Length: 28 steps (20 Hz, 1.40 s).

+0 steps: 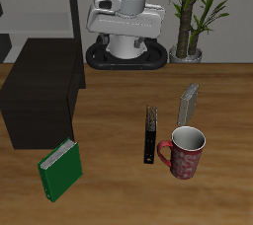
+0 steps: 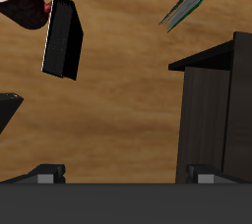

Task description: Place the black book flat on top of the shelf

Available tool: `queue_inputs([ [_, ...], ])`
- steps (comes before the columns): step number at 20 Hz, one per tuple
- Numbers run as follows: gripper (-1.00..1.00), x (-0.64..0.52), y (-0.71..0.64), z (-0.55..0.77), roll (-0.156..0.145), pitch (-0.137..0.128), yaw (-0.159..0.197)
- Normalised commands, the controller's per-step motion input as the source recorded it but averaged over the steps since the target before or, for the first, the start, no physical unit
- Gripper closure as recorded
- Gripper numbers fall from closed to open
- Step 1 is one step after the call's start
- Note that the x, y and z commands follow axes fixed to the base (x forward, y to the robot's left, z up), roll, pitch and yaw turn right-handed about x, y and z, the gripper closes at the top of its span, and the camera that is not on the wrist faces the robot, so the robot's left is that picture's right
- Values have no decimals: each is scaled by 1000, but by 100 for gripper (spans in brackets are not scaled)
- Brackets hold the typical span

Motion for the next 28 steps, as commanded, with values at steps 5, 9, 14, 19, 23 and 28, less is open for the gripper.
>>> queue_inputs([
  [5,-100,97,304,58,36,-27,39],
  [9,-100,320,214,163,13,-27,38],
  [14,-100,378,172,16,-22,-15,10],
  [19,-100,297,82,-99,1,-12,16],
  [23,-100,327,81,-240,-3,-18,81],
  [28,-100,233,141,-229,119,28,42],
])
